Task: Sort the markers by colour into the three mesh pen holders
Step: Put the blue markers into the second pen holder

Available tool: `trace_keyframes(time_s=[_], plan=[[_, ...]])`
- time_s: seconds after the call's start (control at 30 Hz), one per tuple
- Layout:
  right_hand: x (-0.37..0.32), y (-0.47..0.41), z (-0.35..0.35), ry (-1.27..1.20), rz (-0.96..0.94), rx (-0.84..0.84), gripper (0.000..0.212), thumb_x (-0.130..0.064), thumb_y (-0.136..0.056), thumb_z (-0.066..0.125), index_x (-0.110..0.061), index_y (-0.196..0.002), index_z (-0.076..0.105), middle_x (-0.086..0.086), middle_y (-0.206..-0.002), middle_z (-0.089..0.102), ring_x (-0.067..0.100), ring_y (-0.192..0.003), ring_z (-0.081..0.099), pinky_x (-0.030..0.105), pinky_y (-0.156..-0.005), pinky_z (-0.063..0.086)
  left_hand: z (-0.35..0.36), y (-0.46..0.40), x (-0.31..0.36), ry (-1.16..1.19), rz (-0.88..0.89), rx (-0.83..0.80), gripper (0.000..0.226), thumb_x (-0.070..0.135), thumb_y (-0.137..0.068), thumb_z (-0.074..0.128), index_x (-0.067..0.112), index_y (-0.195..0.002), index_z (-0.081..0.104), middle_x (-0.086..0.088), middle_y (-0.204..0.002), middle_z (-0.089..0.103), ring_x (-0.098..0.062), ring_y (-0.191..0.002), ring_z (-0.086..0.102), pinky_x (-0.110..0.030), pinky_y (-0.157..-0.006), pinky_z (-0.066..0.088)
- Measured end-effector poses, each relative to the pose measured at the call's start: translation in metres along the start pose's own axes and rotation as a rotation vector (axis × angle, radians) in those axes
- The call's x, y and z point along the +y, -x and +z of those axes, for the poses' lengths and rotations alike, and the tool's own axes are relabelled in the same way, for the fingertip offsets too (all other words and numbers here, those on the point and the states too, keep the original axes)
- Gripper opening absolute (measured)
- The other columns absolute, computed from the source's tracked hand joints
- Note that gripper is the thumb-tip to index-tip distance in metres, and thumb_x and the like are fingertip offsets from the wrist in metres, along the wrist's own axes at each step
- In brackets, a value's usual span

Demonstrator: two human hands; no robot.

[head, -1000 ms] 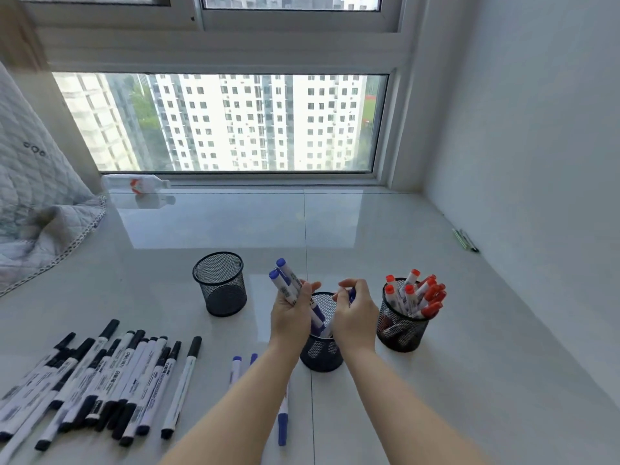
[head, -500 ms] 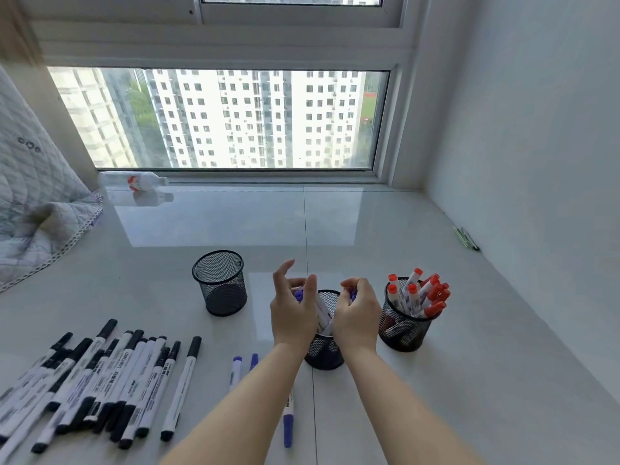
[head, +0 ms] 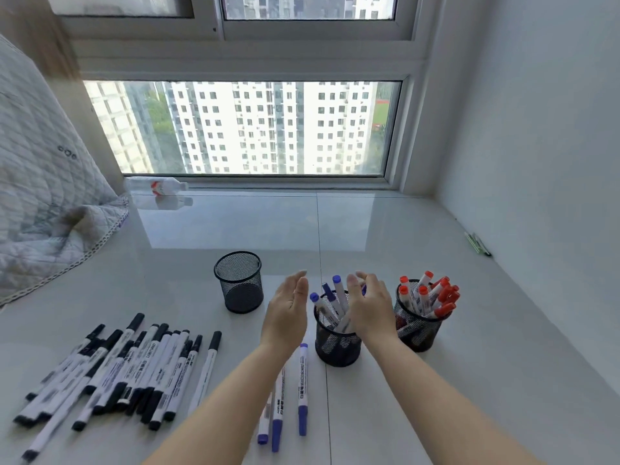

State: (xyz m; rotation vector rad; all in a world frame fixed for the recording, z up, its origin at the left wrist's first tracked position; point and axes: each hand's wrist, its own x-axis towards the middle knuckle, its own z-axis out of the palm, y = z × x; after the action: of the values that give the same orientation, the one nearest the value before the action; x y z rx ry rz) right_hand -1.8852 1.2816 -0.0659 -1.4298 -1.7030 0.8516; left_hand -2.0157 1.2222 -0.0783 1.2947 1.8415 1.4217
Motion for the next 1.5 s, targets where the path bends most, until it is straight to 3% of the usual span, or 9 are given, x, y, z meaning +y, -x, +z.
trace_keyframes(time_s=[0.1,0.17,0.3,0.4,0.47,0.57,0.93,1.37,1.5], plan=[[-0.007,0.019,-0.007,0.158,-0.235,0.229,0.031,-0.031,-0.091,0.05,-0.016,-0.118,0.055,0.003,-0.112,0.055,0.022,-0.105,0.045,0.03,-0.091,0.031,-0.02,0.018,-0.013,0.012,-0.037,0.077,0.046,0.056,-0.088,0.033,0.026,-0.115,0.055,0.004,-0.11,0.062,-0.013,-0.105,0.058,-0.026,-0.086,0.042],[-0.009,0.038,-0.007,0.163,-0.444,0.355,0.02,-0.018,-0.084,0.056,-0.013,-0.104,0.059,0.003,-0.096,0.058,0.021,-0.09,0.047,0.026,-0.081,0.032,-0.03,0.032,-0.025,-0.102,-0.059,0.122,0.021,0.036,-0.095,0.043,0.028,-0.11,0.055,0.009,-0.1,0.062,-0.011,-0.1,0.058,-0.02,-0.077,0.038],[-0.006,0.078,0.008,0.09,-0.653,0.196,0.011,-0.008,-0.08,0.055,-0.011,-0.09,0.057,0.0,-0.08,0.058,0.008,-0.071,0.047,0.013,-0.067,0.034,-0.038,0.062,-0.044,-0.262,-0.07,0.18,0.022,0.018,-0.089,0.054,0.024,-0.11,0.054,0.01,-0.097,0.057,-0.012,-0.099,0.056,-0.021,-0.08,0.037],[0.008,0.1,0.026,0.124,-0.588,-0.055,0.01,-0.011,-0.086,0.054,-0.01,-0.092,0.061,-0.001,-0.081,0.063,0.005,-0.065,0.052,0.012,-0.061,0.035,-0.035,0.079,-0.056,-0.424,-0.075,0.135,0.034,0.021,-0.086,0.058,0.02,-0.119,0.05,0.002,-0.112,0.048,-0.015,-0.11,0.044,-0.023,-0.089,0.035],[0.019,0.107,0.039,0.194,-0.479,-0.191,0.018,-0.018,-0.091,0.05,-0.012,-0.105,0.059,0.001,-0.101,0.06,0.012,-0.089,0.056,0.016,-0.073,0.039,-0.033,0.086,-0.063,-0.507,-0.092,0.102,0.042,0.028,-0.086,0.059,0.02,-0.125,0.046,-0.001,-0.12,0.041,-0.017,-0.115,0.035,-0.026,-0.096,0.034],[0.029,0.107,0.052,0.323,-0.328,-0.24,0.033,-0.028,-0.092,0.047,-0.014,-0.122,0.05,0.004,-0.121,0.048,0.019,-0.111,0.045,0.025,-0.093,0.036,-0.031,0.091,-0.071,-0.574,-0.144,0.095,0.051,0.038,-0.086,0.058,0.019,-0.13,0.04,-0.004,-0.127,0.035,-0.02,-0.118,0.031,-0.028,-0.099,0.032],[0.02,0.096,0.08,0.563,-0.079,-0.351,0.061,-0.051,-0.087,0.049,-0.01,-0.131,0.039,0.009,-0.129,0.038,0.027,-0.115,0.045,0.033,-0.096,0.037,-0.034,0.096,-0.076,-0.559,-0.207,0.11,0.046,0.037,-0.089,0.052,0.01,-0.124,0.041,-0.005,-0.121,0.044,-0.019,-0.11,0.047,-0.027,-0.093,0.038],[0.032,0.104,0.072,0.731,-0.157,-0.35,0.031,-0.019,-0.092,0.038,-0.002,-0.118,0.042,0.013,-0.125,0.048,0.026,-0.113,0.047,0.03,-0.089,0.037,-0.04,0.086,-0.066,-0.703,-0.322,-0.043,0.034,0.026,-0.086,0.047,0.003,-0.111,0.045,-0.012,-0.114,0.051,-0.028,-0.105,0.05,-0.032,-0.085,0.041],[0.023,0.103,0.053,0.576,-0.08,-0.425,0.019,-0.013,-0.085,0.048,-0.007,-0.102,0.043,0.014,-0.108,0.057,0.028,-0.091,0.056,0.031,-0.072,0.042,-0.044,0.086,-0.064,-0.642,-0.322,-0.018,0.028,0.023,-0.088,0.045,0.002,-0.106,0.048,-0.012,-0.104,0.054,-0.029,-0.094,0.053,-0.031,-0.075,0.04]])
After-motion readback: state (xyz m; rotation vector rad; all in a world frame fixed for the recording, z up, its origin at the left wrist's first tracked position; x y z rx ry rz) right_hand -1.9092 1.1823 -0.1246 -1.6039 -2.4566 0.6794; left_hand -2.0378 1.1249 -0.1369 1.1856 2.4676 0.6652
